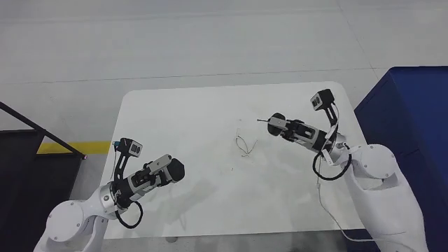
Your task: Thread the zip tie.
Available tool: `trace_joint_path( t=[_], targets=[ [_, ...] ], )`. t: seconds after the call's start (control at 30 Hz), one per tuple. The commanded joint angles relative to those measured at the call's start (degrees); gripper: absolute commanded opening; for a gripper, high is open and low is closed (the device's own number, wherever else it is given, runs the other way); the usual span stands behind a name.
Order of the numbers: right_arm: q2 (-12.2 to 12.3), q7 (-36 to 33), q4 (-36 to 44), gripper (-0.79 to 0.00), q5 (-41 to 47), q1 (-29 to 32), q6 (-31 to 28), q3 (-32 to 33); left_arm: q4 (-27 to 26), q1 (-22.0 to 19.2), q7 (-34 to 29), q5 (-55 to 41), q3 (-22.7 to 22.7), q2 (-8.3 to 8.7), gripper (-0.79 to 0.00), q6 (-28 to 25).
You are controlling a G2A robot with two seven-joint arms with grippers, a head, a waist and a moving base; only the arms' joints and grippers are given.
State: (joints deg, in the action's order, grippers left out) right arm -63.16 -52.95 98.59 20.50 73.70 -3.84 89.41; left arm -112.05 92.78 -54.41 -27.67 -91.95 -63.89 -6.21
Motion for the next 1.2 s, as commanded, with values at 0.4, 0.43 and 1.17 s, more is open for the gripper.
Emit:
trace_joint_path(
  t=[0.4,0.43,1.17],
  targets=[
    [0.4,2.7,-3.2,-0.785,0.6,0.0,3.0,4.4,-0.5,-0.3,0.6,-1.0,0.9,-0.09,0.000,0.6],
    [0.4,4.1,-3.4,-0.785,0.2,0.1,3.5,4.4,-1.8,-1.2,1.4,1.2,2.0,-0.11,0.000,0.3],
    [1.6,-6.2,5.6,-0.785,7.2,-0.8,8.0,6.0,7.2,-24.8,14.0,14.0,23.2,-2.98,0.000,-0.8]
  ],
)
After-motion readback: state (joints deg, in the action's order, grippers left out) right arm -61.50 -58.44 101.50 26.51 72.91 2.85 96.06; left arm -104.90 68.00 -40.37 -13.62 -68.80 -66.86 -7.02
